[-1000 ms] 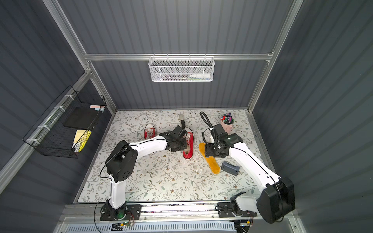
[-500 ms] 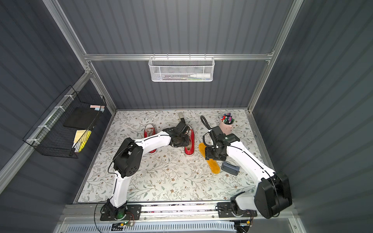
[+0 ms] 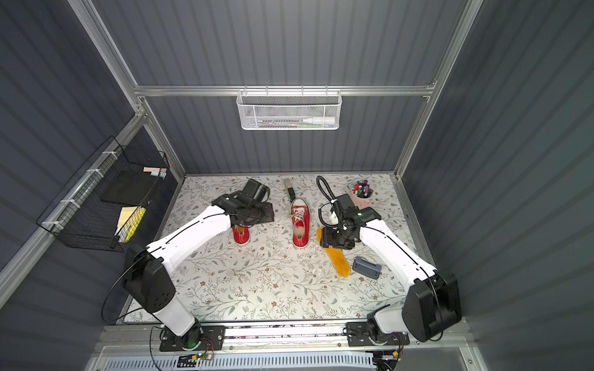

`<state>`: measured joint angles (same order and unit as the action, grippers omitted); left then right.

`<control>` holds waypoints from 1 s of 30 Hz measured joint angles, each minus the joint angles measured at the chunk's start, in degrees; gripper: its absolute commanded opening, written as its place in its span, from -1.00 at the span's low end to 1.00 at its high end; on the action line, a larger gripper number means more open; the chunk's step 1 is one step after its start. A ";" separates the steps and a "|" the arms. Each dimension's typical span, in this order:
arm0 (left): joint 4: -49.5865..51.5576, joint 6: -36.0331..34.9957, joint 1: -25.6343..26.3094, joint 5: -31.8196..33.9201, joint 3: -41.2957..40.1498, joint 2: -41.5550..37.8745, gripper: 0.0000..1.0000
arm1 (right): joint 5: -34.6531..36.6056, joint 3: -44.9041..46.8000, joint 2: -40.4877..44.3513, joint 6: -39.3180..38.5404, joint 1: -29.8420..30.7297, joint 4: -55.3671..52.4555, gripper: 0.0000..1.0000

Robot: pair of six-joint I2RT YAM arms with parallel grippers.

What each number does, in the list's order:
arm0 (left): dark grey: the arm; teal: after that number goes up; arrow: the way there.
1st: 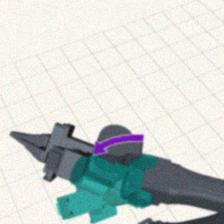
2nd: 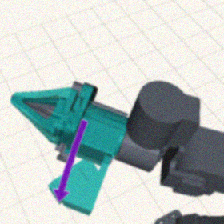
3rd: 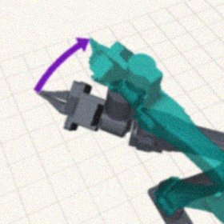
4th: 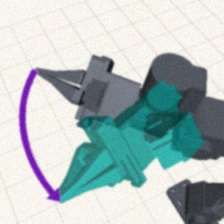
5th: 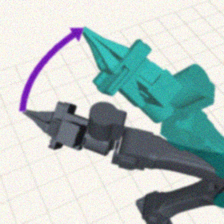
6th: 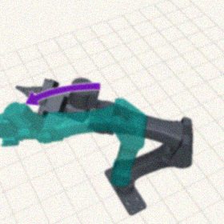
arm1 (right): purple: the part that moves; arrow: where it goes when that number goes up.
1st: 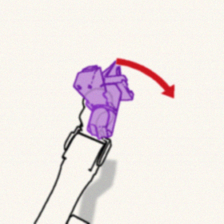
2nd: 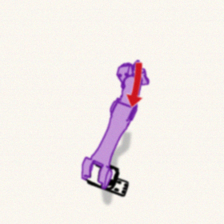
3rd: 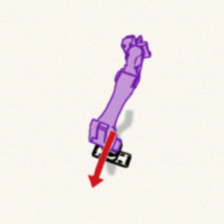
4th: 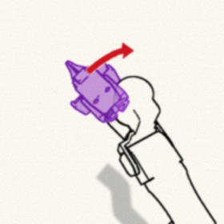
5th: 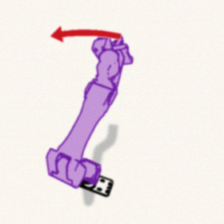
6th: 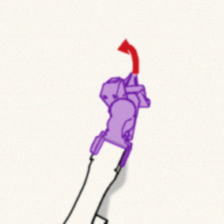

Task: Remove the insole from the shoe
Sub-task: Place the insole at the center of the board, then move the shoe to the center of the board.

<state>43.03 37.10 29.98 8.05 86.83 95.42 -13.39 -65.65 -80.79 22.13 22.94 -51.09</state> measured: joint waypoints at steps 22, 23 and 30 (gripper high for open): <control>3.50 -3.19 -14.84 -0.48 -5.62 11.58 0.09 | -1.68 -1.64 -3.21 -0.76 0.00 0.15 0.17; 3.21 -3.34 -14.95 -0.48 -5.62 12.28 0.06 | -1.68 -1.64 -3.21 -0.76 0.00 0.17 0.17; 1.53 -4.31 -15.21 0.20 -5.66 15.39 -0.36 | -1.68 -1.55 -3.21 -0.76 0.00 0.17 0.16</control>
<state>44.56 32.80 14.76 8.25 81.17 110.80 -15.07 -67.20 -84.01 21.37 22.94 -50.92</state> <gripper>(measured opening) 0.390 0.582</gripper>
